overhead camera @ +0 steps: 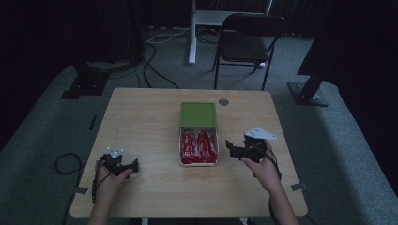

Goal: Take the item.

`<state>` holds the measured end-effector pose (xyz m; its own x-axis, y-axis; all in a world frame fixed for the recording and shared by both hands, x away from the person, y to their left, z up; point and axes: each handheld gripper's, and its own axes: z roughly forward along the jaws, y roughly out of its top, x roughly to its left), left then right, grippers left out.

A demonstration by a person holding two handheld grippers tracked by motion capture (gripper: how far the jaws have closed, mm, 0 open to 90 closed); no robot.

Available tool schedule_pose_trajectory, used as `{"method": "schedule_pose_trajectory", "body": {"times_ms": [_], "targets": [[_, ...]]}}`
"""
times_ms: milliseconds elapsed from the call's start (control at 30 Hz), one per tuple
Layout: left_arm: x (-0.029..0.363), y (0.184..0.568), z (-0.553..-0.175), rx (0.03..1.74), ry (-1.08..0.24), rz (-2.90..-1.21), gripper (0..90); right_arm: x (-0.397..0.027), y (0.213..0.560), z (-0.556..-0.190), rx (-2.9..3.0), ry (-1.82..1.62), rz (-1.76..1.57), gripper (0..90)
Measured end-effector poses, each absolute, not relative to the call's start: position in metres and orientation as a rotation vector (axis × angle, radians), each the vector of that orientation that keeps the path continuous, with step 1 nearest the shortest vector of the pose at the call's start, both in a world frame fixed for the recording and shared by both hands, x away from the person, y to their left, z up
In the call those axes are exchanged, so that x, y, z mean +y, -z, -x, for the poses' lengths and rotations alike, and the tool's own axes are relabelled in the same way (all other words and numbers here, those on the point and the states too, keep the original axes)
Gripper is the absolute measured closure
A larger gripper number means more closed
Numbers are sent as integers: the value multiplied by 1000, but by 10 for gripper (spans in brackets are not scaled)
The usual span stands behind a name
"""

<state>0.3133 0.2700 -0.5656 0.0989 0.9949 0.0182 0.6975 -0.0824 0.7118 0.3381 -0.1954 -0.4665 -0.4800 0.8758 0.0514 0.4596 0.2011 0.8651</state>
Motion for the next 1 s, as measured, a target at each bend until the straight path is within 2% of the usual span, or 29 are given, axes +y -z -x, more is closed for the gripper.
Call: {"method": "schedule_pose_trajectory", "body": {"times_ms": [1000], "targets": [[270,566,-313,1654,-712,-1835,86,-135,457,-343,2115,-1289,-1128,160]]}}
